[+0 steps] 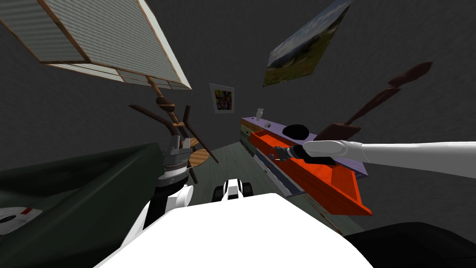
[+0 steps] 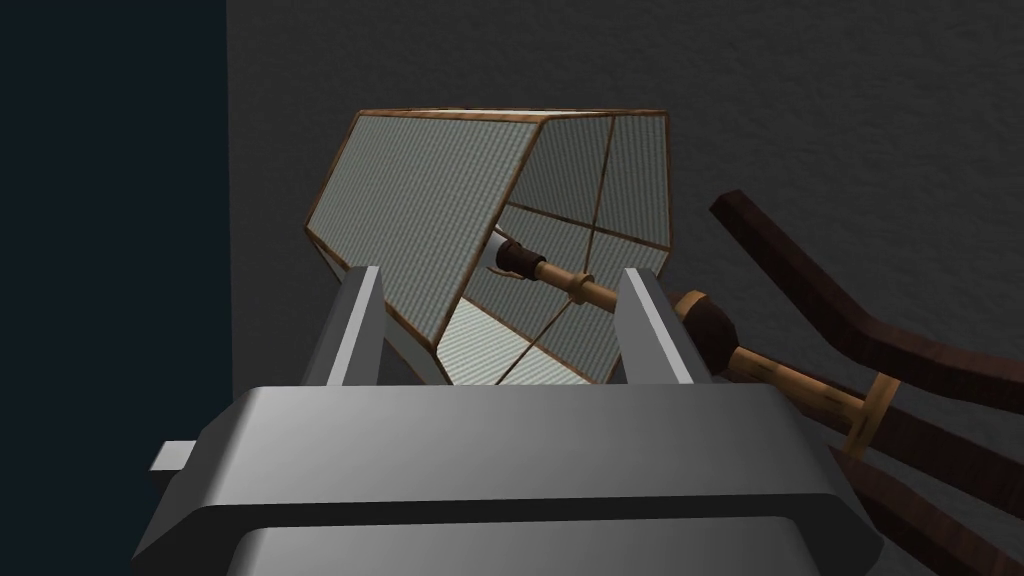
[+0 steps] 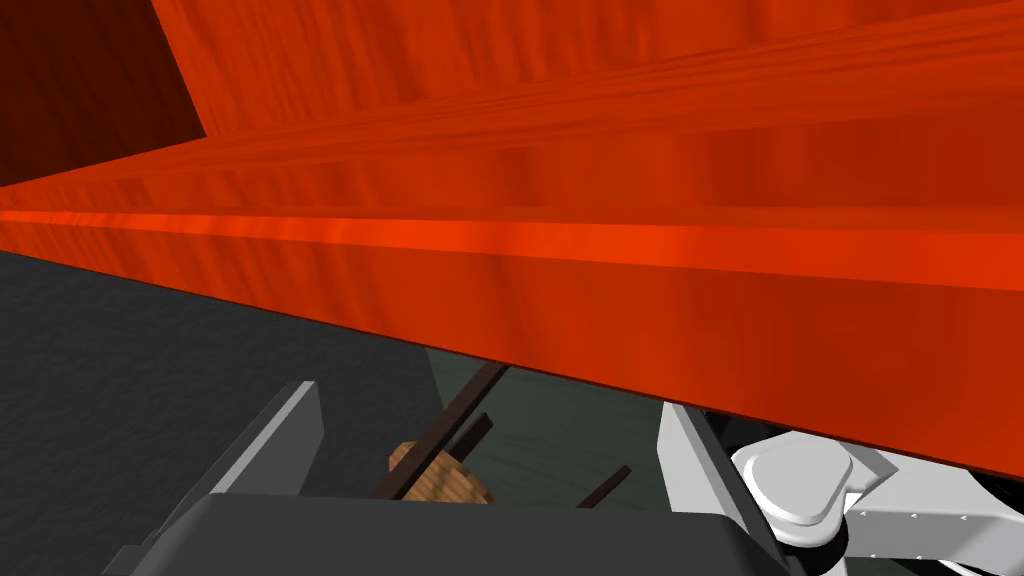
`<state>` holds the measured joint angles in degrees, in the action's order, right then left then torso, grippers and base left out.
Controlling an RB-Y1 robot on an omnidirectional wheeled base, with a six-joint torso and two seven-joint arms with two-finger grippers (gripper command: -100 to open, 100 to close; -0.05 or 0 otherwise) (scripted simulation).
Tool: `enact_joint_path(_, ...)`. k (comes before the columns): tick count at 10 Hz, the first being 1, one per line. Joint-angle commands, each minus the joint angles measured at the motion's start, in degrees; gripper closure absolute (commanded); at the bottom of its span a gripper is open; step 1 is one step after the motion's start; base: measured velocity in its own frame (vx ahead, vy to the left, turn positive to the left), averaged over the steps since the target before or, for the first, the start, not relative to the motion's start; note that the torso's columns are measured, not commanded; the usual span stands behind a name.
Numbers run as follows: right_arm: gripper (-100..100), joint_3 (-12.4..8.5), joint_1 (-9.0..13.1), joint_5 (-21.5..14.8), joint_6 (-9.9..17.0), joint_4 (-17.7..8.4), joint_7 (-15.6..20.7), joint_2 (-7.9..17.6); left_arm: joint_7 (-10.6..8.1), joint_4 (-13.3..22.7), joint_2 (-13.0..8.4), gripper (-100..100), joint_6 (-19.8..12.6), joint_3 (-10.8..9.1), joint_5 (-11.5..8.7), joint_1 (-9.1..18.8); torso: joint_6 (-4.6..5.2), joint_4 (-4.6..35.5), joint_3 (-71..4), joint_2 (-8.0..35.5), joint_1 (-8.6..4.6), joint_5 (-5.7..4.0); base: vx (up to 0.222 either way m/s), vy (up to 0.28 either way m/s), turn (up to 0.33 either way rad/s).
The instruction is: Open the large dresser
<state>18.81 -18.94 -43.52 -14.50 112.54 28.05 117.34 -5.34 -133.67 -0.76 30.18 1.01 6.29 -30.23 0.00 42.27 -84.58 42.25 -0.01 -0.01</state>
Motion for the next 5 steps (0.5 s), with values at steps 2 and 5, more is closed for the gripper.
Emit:
enact_joint_path(2,0,-0.01,-0.01,-0.01,-0.01,-0.01,-0.01,-0.01,0.0,0.0,0.0,0,0.0,0.0,0.0,0.0,0.0,0.01,0.0,0.01,0.0,0.01,0.0,0.0,0.0)
enact_joint_path(5,0,-0.01,-0.01,-0.01,-0.01,-0.01,-0.01,-0.01,0.0,0.0,0.0,0,0.0,0.0,0.0,0.0,0.0,0.01,0.02,0.03,0.01,0.01,0.0,0.0,0.0)
